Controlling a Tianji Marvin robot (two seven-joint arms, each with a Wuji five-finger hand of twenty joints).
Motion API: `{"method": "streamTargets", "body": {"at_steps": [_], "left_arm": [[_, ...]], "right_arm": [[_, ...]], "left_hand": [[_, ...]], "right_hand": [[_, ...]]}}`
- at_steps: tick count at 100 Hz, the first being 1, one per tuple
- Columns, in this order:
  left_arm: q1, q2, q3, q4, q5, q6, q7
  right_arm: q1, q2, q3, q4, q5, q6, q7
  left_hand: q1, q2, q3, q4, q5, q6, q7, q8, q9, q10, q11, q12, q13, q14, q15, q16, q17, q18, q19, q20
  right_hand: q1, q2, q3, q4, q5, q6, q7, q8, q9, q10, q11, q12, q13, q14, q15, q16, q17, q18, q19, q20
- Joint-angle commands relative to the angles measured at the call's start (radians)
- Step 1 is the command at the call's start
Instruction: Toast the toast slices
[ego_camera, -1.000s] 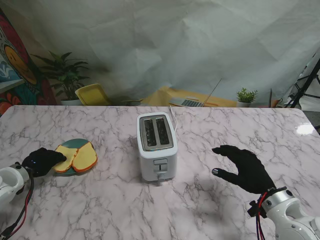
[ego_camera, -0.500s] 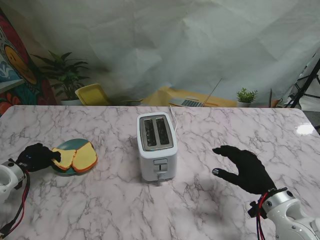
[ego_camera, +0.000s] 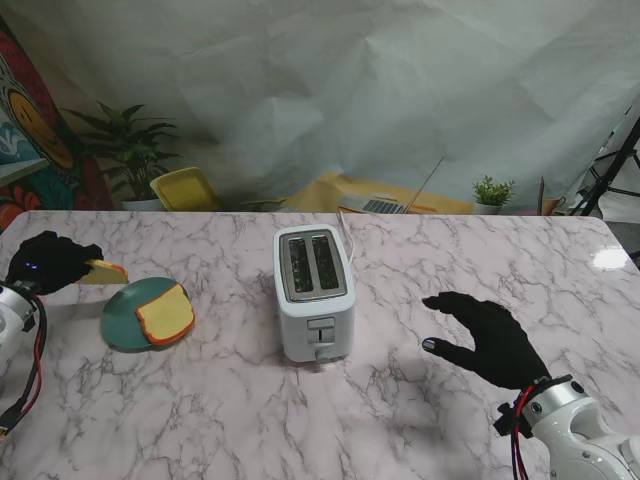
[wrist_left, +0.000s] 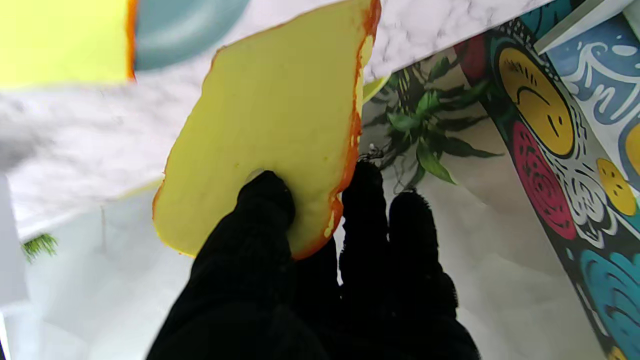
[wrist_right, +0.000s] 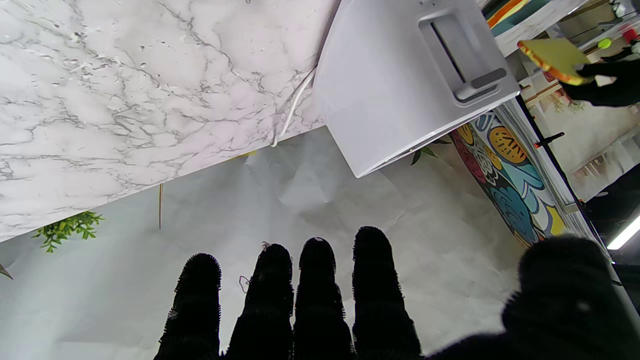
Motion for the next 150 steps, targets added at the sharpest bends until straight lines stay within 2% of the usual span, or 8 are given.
{"method": "streamTargets", "body": {"at_steps": [1,39,44,61,96,99,110,150], "left_arm": [[-0.033,-0.015,0.013,-0.039,-0.018,0.018,0.005],[-0.071,-0.069,0.072,-0.191,-0.15,0.038,0.093],[-0.064,-0.075,0.079,-0.222,-0.155,0.036,0.106],[-0.013,-0.098,0.105,-0.344,-0.206,0.058,0.11],[0.018,-0.117,0.177,-0.401,-0.318,0.039,0.062],[0.019,-0.118,0.183,-0.401,-0.321,0.036,0.06],[0.024,-0.12,0.211,-0.399,-0.332,0.033,0.065],[0.002,-0.123,0.313,-0.424,-0.335,0.031,0.067]], "right_arm": [[-0.007,-0.001,-0.002,-0.003,0.001,0.003,-0.001],[0.002,0.002,-0.008,-0.002,-0.013,-0.024,-0.001],[0.006,0.003,-0.012,-0.002,-0.017,-0.029,0.0],[0.027,0.004,-0.028,0.007,-0.035,-0.06,-0.015],[0.138,0.003,-0.086,-0.027,-0.087,-0.1,-0.066],[0.15,0.004,-0.096,-0.032,-0.094,-0.099,-0.064],[0.204,0.007,-0.144,-0.04,-0.123,-0.09,-0.066],[0.445,-0.012,-0.394,0.053,-0.169,-0.001,-0.228]], "left_hand": [[0.06,0.044,0.02,0.006,0.127,-0.052,0.21,0.104,0.025,-0.003,0.11,-0.001,0.041,0.06,0.02,0.013,0.007,-0.039,0.016,0.028],[0.06,0.034,0.005,0.008,0.155,-0.073,0.192,0.137,0.052,-0.03,0.109,-0.004,0.082,0.06,-0.014,0.027,0.044,-0.036,-0.006,0.034],[0.06,0.036,-0.003,0.009,0.155,-0.078,0.188,0.139,0.056,-0.038,0.106,-0.005,0.099,0.022,-0.026,0.025,0.051,-0.037,-0.013,0.034],[0.06,0.038,-0.031,0.013,0.163,-0.099,0.181,0.143,0.073,-0.051,0.091,-0.006,0.131,0.013,-0.059,0.027,0.082,-0.037,-0.033,0.035],[0.06,0.042,-0.056,0.017,0.172,-0.112,0.174,0.142,0.087,-0.059,0.079,-0.011,0.158,0.007,-0.084,0.028,0.107,-0.033,-0.049,0.04],[0.06,0.043,-0.057,0.017,0.17,-0.11,0.171,0.141,0.087,-0.057,0.078,-0.011,0.159,0.007,-0.085,0.029,0.108,-0.031,-0.049,0.041],[0.06,0.044,-0.058,0.018,0.17,-0.108,0.162,0.131,0.088,-0.053,0.074,-0.012,0.165,0.012,-0.089,0.031,0.113,-0.025,-0.051,0.044],[0.06,0.049,-0.063,0.019,0.162,-0.093,0.147,0.072,0.086,-0.016,0.085,-0.02,0.181,0.044,-0.053,0.061,0.131,0.015,-0.022,0.078]], "right_hand": [[0.022,0.031,-0.037,0.031,0.018,0.011,-0.018,0.01,0.012,-0.007,0.0,0.0,0.012,-0.012,-0.004,-0.006,-0.007,-0.005,0.006,0.012],[0.051,-0.015,-0.056,0.033,0.019,0.006,-0.013,0.012,0.01,-0.002,0.003,0.002,0.015,-0.009,-0.003,-0.006,-0.004,-0.012,0.007,0.011],[0.055,-0.025,-0.058,0.033,0.021,0.002,-0.01,0.014,0.012,-0.002,0.005,0.003,0.017,-0.009,-0.002,-0.006,-0.002,-0.013,0.008,0.01],[0.081,-0.073,-0.06,0.034,0.034,-0.007,0.01,0.025,0.027,0.003,0.026,0.012,0.038,-0.007,0.007,-0.005,0.014,-0.012,0.016,0.011],[0.153,-0.197,-0.01,0.03,0.088,0.012,0.102,0.064,0.104,0.021,0.12,0.055,0.145,0.009,0.057,-0.003,0.075,-0.027,0.161,0.007],[0.008,-0.285,0.325,-0.011,0.09,0.015,0.119,0.063,0.109,0.025,0.13,0.06,0.153,0.012,0.065,-0.006,0.071,-0.029,0.232,-0.07],[-0.09,-0.368,0.605,-0.048,0.105,0.02,0.144,0.072,0.133,0.032,0.159,0.073,0.185,0.021,0.086,-0.006,0.095,-0.031,0.303,-0.076],[-0.012,-0.532,0.811,-0.054,0.168,0.045,0.279,0.124,0.224,0.056,0.32,0.141,0.345,0.065,0.188,0.037,0.246,-0.053,0.462,-0.043]]}}
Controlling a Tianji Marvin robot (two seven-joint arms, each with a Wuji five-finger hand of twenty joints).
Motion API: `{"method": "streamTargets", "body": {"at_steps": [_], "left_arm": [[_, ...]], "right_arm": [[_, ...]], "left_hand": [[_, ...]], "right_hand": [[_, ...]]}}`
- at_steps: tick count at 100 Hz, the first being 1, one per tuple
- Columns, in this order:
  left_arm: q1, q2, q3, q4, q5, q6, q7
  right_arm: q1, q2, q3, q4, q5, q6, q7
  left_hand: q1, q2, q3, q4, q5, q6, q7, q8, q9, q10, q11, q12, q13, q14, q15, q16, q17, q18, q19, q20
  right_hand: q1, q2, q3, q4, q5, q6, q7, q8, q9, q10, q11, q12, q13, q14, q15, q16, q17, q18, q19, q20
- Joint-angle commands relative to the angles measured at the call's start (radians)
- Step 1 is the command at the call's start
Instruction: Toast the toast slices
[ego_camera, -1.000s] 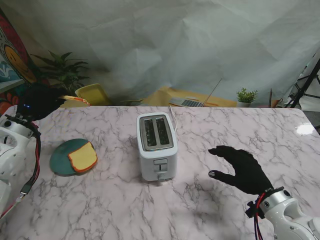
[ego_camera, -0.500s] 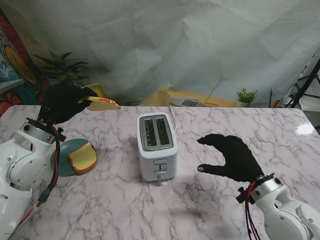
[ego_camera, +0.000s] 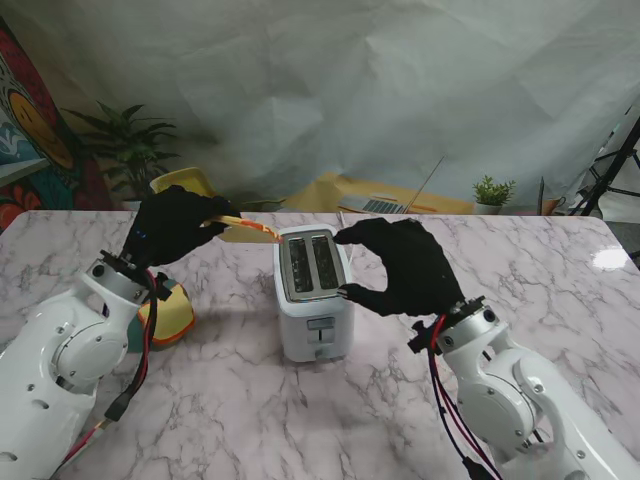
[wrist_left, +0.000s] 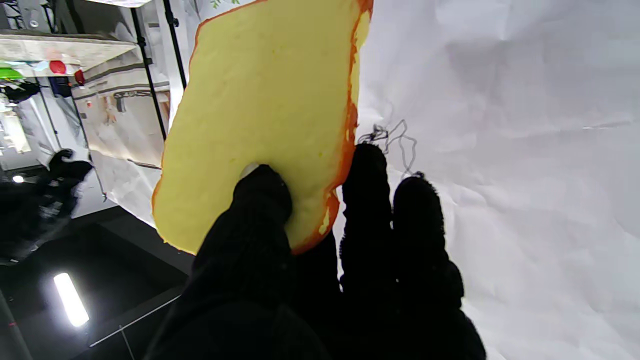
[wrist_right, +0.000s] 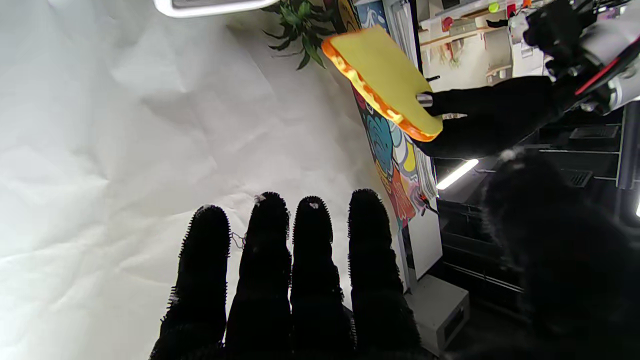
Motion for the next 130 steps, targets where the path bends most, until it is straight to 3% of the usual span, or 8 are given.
{"method": "streamTargets", "body": {"at_steps": [1,40,64,95,130], "left_arm": [[-0.016,-0.008,0.018,-0.012,0.003,-0.007,-0.019],[-0.088,-0.01,0.108,0.006,-0.034,0.044,-0.068],[-0.12,-0.012,0.157,0.017,-0.05,0.07,-0.092],[-0.099,-0.02,0.193,-0.014,-0.067,0.151,-0.083],[-0.07,-0.023,0.206,-0.043,-0.053,0.171,-0.061]], "right_arm": [[0.028,-0.016,-0.014,0.009,0.004,0.008,0.002],[0.187,-0.038,-0.145,0.11,0.029,0.049,-0.078],[0.225,-0.048,-0.195,0.146,0.052,0.071,-0.101],[0.28,-0.059,-0.266,0.185,0.066,0.103,-0.116],[0.329,-0.075,-0.327,0.216,0.075,0.142,-0.15]], "left_hand": [[0.06,0.051,-0.002,0.019,0.124,-0.061,0.163,0.045,0.058,0.008,0.061,0.005,0.024,0.044,0.022,0.013,0.005,-0.011,-0.006,0.028],[0.06,0.045,-0.009,0.019,0.121,-0.059,0.165,0.022,0.064,0.016,0.054,0.002,0.027,0.051,0.033,0.02,0.007,-0.007,-0.002,0.042],[0.06,0.044,-0.011,0.019,0.118,-0.054,0.16,0.007,0.066,0.021,0.048,0.003,0.029,0.055,0.037,0.022,0.01,-0.001,0.0,0.047],[0.06,0.012,0.005,0.016,0.109,-0.024,0.143,-0.022,0.078,0.057,0.023,0.014,0.035,0.08,0.055,0.032,0.016,0.028,0.017,0.06],[0.06,-0.005,0.006,0.014,0.109,-0.016,0.137,-0.034,0.094,0.067,-0.002,0.024,0.047,0.087,0.071,0.039,0.026,0.036,0.031,0.068]], "right_hand": [[0.024,-0.047,0.049,-0.023,-0.001,0.025,0.028,0.023,0.003,0.007,0.038,0.017,0.022,0.007,0.042,0.026,0.015,-0.039,0.021,0.019],[0.072,-0.118,0.105,-0.024,-0.003,0.008,0.179,0.089,0.031,0.002,0.169,0.066,0.102,0.012,0.145,0.08,0.11,-0.031,0.086,0.041],[0.079,-0.124,0.104,-0.024,-0.007,0.003,0.23,0.115,0.041,0.003,0.209,0.08,0.127,0.017,0.176,0.104,0.13,-0.016,0.108,0.049],[0.058,-0.114,0.086,-0.028,-0.021,0.008,0.245,0.126,0.033,0.007,0.234,0.09,0.128,0.019,0.193,0.122,0.122,-0.008,0.119,0.054],[0.063,-0.112,0.091,-0.025,-0.01,0.002,0.281,0.148,0.053,0.012,0.277,0.113,0.17,0.025,0.231,0.152,0.151,0.013,0.154,0.069]]}}
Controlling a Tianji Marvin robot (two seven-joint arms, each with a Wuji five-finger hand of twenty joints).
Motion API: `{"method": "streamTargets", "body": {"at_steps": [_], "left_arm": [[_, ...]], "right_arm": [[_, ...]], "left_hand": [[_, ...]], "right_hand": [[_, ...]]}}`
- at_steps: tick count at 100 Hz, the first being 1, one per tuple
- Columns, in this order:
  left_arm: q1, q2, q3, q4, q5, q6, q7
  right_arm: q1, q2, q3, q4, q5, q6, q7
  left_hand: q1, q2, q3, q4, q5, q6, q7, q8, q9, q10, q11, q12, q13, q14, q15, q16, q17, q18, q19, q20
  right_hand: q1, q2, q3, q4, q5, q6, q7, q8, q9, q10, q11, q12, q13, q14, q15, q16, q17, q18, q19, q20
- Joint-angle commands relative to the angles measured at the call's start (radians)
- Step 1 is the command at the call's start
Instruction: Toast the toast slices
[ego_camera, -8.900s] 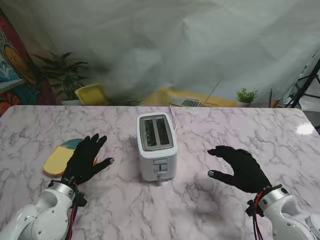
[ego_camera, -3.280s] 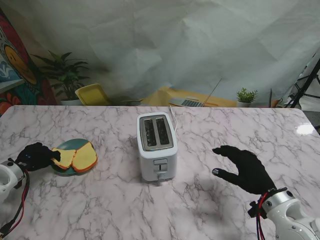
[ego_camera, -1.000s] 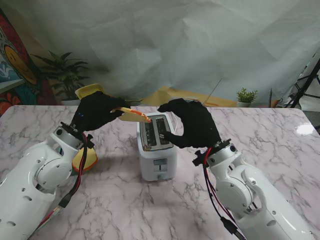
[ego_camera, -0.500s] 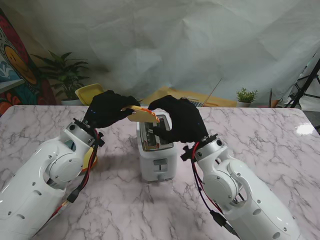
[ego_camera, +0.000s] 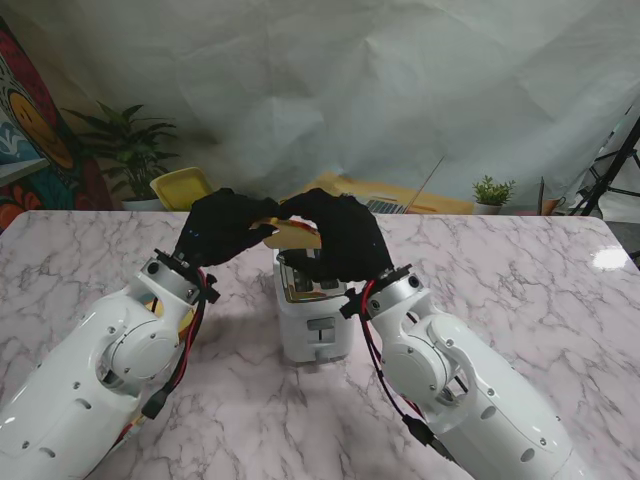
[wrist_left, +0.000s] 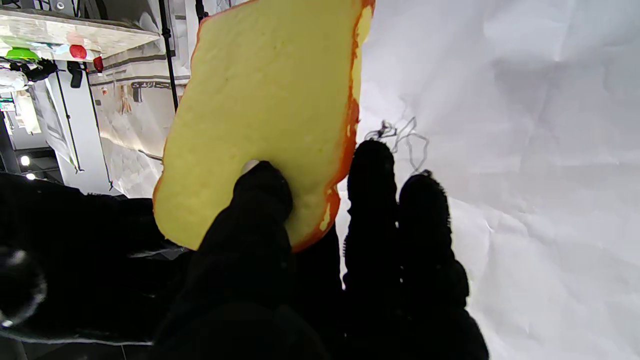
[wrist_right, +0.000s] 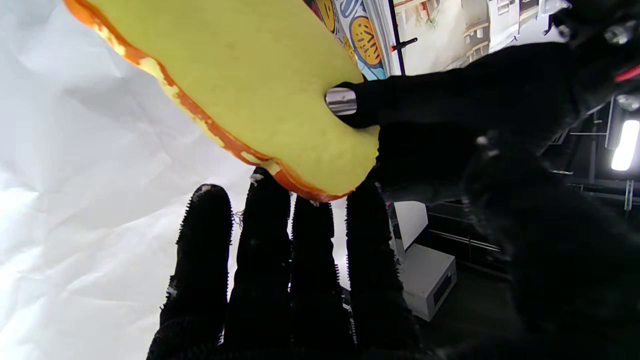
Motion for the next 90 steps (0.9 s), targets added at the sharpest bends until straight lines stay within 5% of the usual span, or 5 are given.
{"method": "streamTargets", "body": {"at_steps": [1,26,52,90], "left_arm": [[0.001,-0.006,0.008,-0.009,-0.004,0.003,-0.011],[0.004,-0.007,0.015,-0.009,-0.013,0.01,-0.01],[0.015,-0.009,0.011,-0.021,-0.011,0.024,-0.005],[0.009,-0.012,0.037,-0.022,-0.01,0.057,0.005]], "right_arm": [[0.009,-0.01,-0.006,0.006,-0.001,0.01,-0.001],[0.024,-0.013,-0.017,0.025,-0.012,0.046,-0.012],[0.01,-0.007,-0.004,0.017,-0.011,0.092,0.025],[0.034,-0.009,-0.031,0.039,-0.024,0.117,0.021]], "left_hand": [[0.06,0.014,0.007,0.014,0.093,-0.016,0.138,0.036,0.068,0.04,0.023,0.025,0.023,0.048,0.03,0.013,0.002,-0.009,0.016,0.032],[0.06,0.01,0.006,0.014,0.092,-0.014,0.135,0.031,0.074,0.043,0.01,0.03,0.029,0.048,0.036,0.018,0.006,-0.006,0.021,0.035],[0.06,0.006,0.007,0.015,0.093,-0.012,0.135,0.029,0.077,0.046,0.004,0.032,0.034,0.048,0.041,0.025,0.012,-0.006,0.024,0.037],[0.06,-0.001,0.009,0.014,0.093,-0.004,0.128,0.024,0.082,0.051,-0.002,0.032,0.041,0.05,0.044,0.029,0.02,-0.001,0.03,0.038]], "right_hand": [[0.002,-0.03,0.015,-0.024,-0.009,-0.008,0.029,0.022,0.015,0.008,0.042,0.019,0.034,0.015,0.046,0.025,0.011,0.011,0.024,0.02],[0.014,-0.04,0.035,-0.022,0.009,-0.02,0.074,0.046,0.048,0.017,0.098,0.064,0.109,0.018,0.108,0.083,0.064,0.058,0.085,0.042],[-0.043,-0.021,-0.031,-0.035,-0.048,0.023,-0.028,-0.008,-0.031,0.036,0.094,0.079,0.089,0.025,0.107,0.109,0.018,0.093,0.072,0.04],[0.002,-0.064,0.033,-0.028,0.007,-0.04,0.155,0.106,0.081,0.007,0.226,0.188,0.208,-0.03,0.325,0.236,0.114,0.101,0.148,0.075]]}}
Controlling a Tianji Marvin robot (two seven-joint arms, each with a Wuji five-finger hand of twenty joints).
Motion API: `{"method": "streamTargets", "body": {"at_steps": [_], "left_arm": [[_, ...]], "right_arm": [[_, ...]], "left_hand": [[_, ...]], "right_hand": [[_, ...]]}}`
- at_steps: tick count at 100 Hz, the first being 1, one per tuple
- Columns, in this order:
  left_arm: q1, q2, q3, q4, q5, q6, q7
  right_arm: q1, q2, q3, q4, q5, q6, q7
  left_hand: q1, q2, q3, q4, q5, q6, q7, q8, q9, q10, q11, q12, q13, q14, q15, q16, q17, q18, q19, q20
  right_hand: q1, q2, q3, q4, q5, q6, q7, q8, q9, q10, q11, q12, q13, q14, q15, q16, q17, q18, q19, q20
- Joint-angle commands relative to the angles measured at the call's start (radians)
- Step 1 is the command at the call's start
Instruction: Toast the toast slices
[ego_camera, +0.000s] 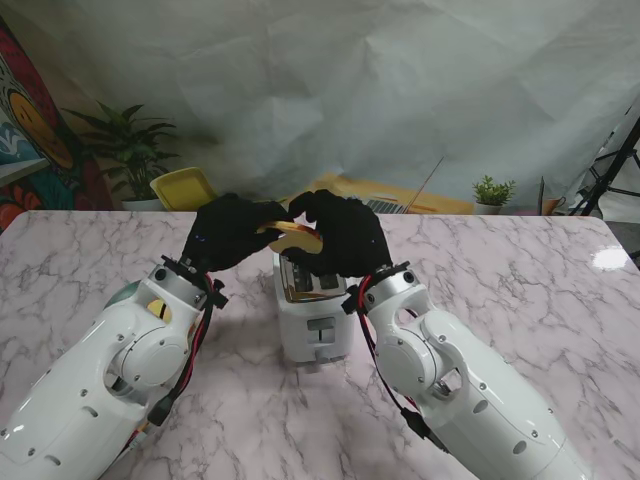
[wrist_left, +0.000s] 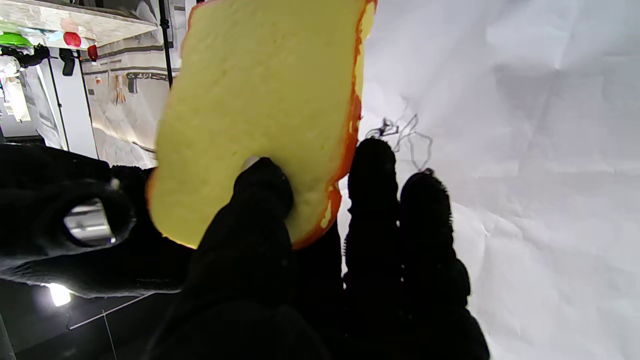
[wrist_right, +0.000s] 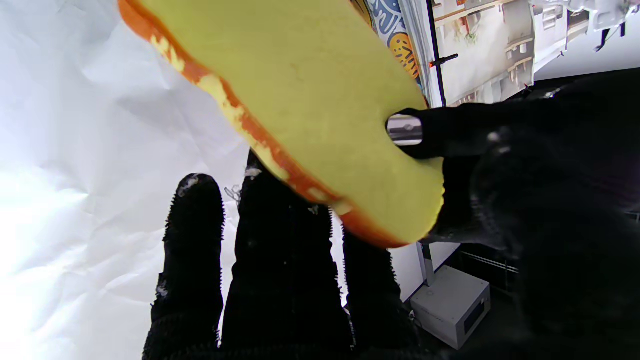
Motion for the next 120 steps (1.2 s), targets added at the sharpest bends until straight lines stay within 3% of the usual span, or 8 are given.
{"method": "streamTargets", "body": {"at_steps": [1,9,14,22,61,89,101,120], "left_arm": [[-0.004,-0.006,0.006,-0.008,0.001,0.009,-0.012],[-0.004,-0.008,0.012,-0.006,-0.001,0.02,-0.005],[-0.005,-0.009,0.015,-0.004,-0.003,0.025,0.001],[-0.006,-0.011,0.019,0.0,-0.007,0.029,0.011],[0.013,-0.007,0.002,-0.008,-0.009,0.017,-0.013],[0.006,-0.003,0.001,-0.007,-0.022,0.008,-0.052],[-0.002,-0.001,0.004,0.001,-0.002,-0.001,-0.045],[-0.01,0.0,0.003,0.006,0.017,0.005,-0.036]], "right_arm": [[0.002,-0.004,-0.007,0.005,-0.008,0.008,-0.005],[0.007,-0.007,-0.013,0.01,-0.012,0.018,-0.017],[0.009,-0.009,-0.016,0.012,-0.011,0.026,-0.025],[0.013,-0.012,-0.019,0.018,-0.008,0.03,-0.031],[0.024,-0.023,-0.024,0.039,-0.015,0.038,-0.091],[0.028,-0.017,-0.013,0.044,-0.043,0.022,-0.096],[0.027,-0.012,-0.004,0.037,-0.064,0.017,-0.1],[0.016,-0.011,0.018,0.011,-0.068,0.033,-0.096]], "left_hand": [[0.06,0.017,0.008,0.013,0.073,-0.013,0.127,0.041,0.059,0.04,0.024,0.03,0.029,0.047,0.032,0.014,0.008,-0.008,0.028,0.027],[0.06,0.014,0.009,0.012,0.073,-0.011,0.126,0.04,0.06,0.041,0.023,0.03,0.031,0.047,0.033,0.015,0.009,-0.006,0.029,0.027],[0.06,0.014,0.01,0.012,0.073,-0.01,0.125,0.04,0.06,0.043,0.022,0.03,0.031,0.048,0.032,0.015,0.011,-0.007,0.03,0.027],[0.06,0.012,0.01,0.012,0.072,-0.009,0.123,0.039,0.061,0.043,0.02,0.03,0.032,0.047,0.032,0.015,0.012,-0.006,0.031,0.027],[0.06,0.007,0.012,0.012,0.07,-0.007,0.119,0.038,0.062,0.041,0.008,0.029,0.027,0.045,0.026,0.014,0.007,-0.007,0.027,0.024],[0.06,-0.012,0.044,0.015,0.011,-0.007,0.066,0.028,0.031,0.025,-0.165,0.061,-0.081,0.029,-0.072,-0.041,-0.091,-0.005,-0.061,-0.003],[0.06,0.005,-0.065,0.029,-0.079,0.03,-0.026,0.02,-0.105,0.032,-0.255,0.033,-0.203,0.022,-0.211,-0.135,-0.192,0.009,-0.17,-0.046],[-0.061,0.087,-0.098,0.043,-0.195,0.161,-0.324,0.074,-0.464,0.098,-0.078,-0.246,-0.407,0.05,-0.317,-0.262,-0.34,0.023,-0.296,-0.12]], "right_hand": [[0.026,-0.044,0.047,-0.016,0.045,-0.074,0.075,0.042,0.044,-0.023,0.055,0.026,0.064,-0.028,0.071,0.035,0.029,0.013,0.03,0.024],[0.072,-0.061,0.088,-0.008,0.092,-0.11,0.141,0.067,0.116,-0.038,0.087,0.046,0.134,-0.048,0.122,0.059,0.074,0.015,0.048,0.026],[0.132,-0.082,0.082,-0.113,0.111,-0.154,0.227,-0.058,0.173,-0.051,0.091,0.059,0.184,-0.057,0.147,0.076,0.105,0.014,0.063,0.019],[0.192,-0.115,0.082,-0.15,0.13,-0.211,0.334,-0.15,0.236,-0.064,0.097,0.066,0.242,-0.066,0.166,0.097,0.148,0.014,0.08,0.02],[0.237,-0.004,0.085,-0.13,0.326,-0.272,0.321,-0.286,0.472,-0.063,-0.009,-0.023,0.361,-0.07,0.209,0.133,0.281,0.015,0.102,0.013],[0.246,-0.003,0.134,-0.14,0.376,-0.278,0.315,-0.246,0.609,-0.057,-0.038,-0.027,0.365,-0.124,0.398,0.176,0.378,-0.038,0.12,-0.001],[0.233,-0.011,0.172,-0.15,0.38,-0.272,0.327,-0.243,0.638,-0.061,-0.041,-0.012,0.365,-0.144,0.456,0.203,0.406,-0.062,0.119,-0.003],[0.231,-0.037,0.202,-0.158,0.379,-0.237,0.363,-0.28,0.666,-0.05,-0.037,0.001,0.366,-0.159,0.491,0.218,0.428,-0.067,0.114,-0.004]]}}
